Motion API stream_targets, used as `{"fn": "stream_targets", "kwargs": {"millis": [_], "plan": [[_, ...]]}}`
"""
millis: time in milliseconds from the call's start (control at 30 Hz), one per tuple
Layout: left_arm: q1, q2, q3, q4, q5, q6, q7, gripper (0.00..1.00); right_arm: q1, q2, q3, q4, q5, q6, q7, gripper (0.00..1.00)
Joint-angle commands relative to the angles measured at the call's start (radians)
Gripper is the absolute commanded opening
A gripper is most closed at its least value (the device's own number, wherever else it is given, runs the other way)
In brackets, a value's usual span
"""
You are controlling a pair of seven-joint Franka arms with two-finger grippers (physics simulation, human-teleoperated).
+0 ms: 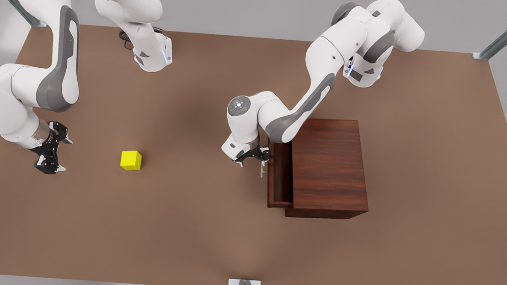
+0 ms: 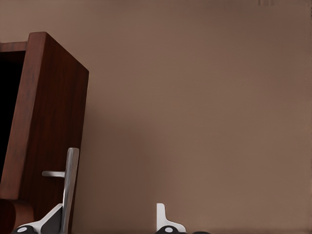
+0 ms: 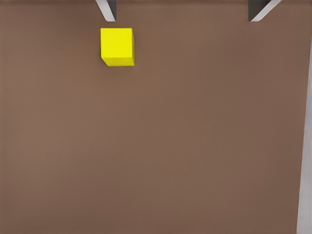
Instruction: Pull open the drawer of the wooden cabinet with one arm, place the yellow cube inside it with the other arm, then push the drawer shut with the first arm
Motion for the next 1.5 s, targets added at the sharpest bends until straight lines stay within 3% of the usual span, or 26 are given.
{"fn": "stream_targets", "kwargs": {"millis": [0,433,600,633,667,700,800,900,967,1000,1033,1067,1133,1300,1367,1467], "plan": [[-0.007,0.000,-0.006,-0.002,-0.016,0.016,-0.009,1.00,0.000,-0.001,0.000,0.000,-0.001,0.001,0.004,1.00],[-0.008,0.001,-0.028,-0.002,-0.016,0.029,-0.012,1.00,0.003,0.002,0.001,0.001,-0.002,0.001,0.004,1.00],[-0.016,0.015,-0.032,0.039,-0.017,0.013,-0.015,1.00,0.040,0.007,0.009,-0.094,-0.028,0.059,0.036,1.00],[-0.014,-0.005,-0.049,0.051,-0.028,-0.104,-0.001,1.00,0.041,-0.001,0.009,-0.127,-0.031,0.085,0.043,1.00],[0.015,-0.071,-0.121,0.196,-0.118,-0.392,0.051,1.00,0.054,-0.010,0.009,-0.162,-0.030,0.114,0.043,1.00],[0.015,-0.148,-0.126,0.211,-0.143,-0.496,0.057,1.00,0.055,-0.012,0.009,-0.173,-0.030,0.117,0.043,1.00],[0.027,-0.151,-0.117,0.209,-0.134,-0.505,0.087,1.00,0.077,-0.013,0.011,-0.222,-0.028,0.177,0.043,1.00],[0.248,-0.215,-0.123,0.208,-0.143,-0.654,0.396,1.00,0.136,-0.016,0.012,-0.328,-0.024,0.275,0.045,1.00],[0.579,-0.289,-0.124,0.179,-0.236,-0.708,0.868,1.00,0.186,-0.007,0.012,-0.391,-0.024,0.359,0.080,1.00],[0.702,-0.321,-0.124,0.099,-0.278,-0.656,1.038,1.00,0.202,-0.004,0.012,-0.411,-0.025,0.384,0.080,1.00],[0.789,-0.460,-0.123,-0.167,-0.325,-0.423,1.063,1.00,0.210,-0.003,0.012,-0.423,-0.025,0.398,0.082,1.00],[0.823,-0.615,-0.111,-0.473,-0.333,-0.157,1.092,1.00,0.216,0.010,0.012,-0.424,-0.024,0.403,0.083,1.00],[0.831,-0.616,-0.097,-0.447,-0.322,-0.151,1.126,1.00,0.216,0.033,0.011,-0.424,-0.024,0.439,0.086,1.00],[0.843,-0.542,-0.065,-0.183,-0.321,-0.386,1.073,1.00,0.209,0.036,0.011,-0.503,-0.025,0.568,0.086,1.00],[0.862,-0.576,-0.026,-0.286,-0.322,-0.287,1.154,1.00,0.207,0.036,0.011,-0.527,-0.025,0.596,0.086,1.00],[0.843,-0.570,-0.035,-0.276,-0.318,-0.289,1.154,1.00,0.195,0.040,0.009,-0.526,-0.017,0.596,0.097,1.00]]}}
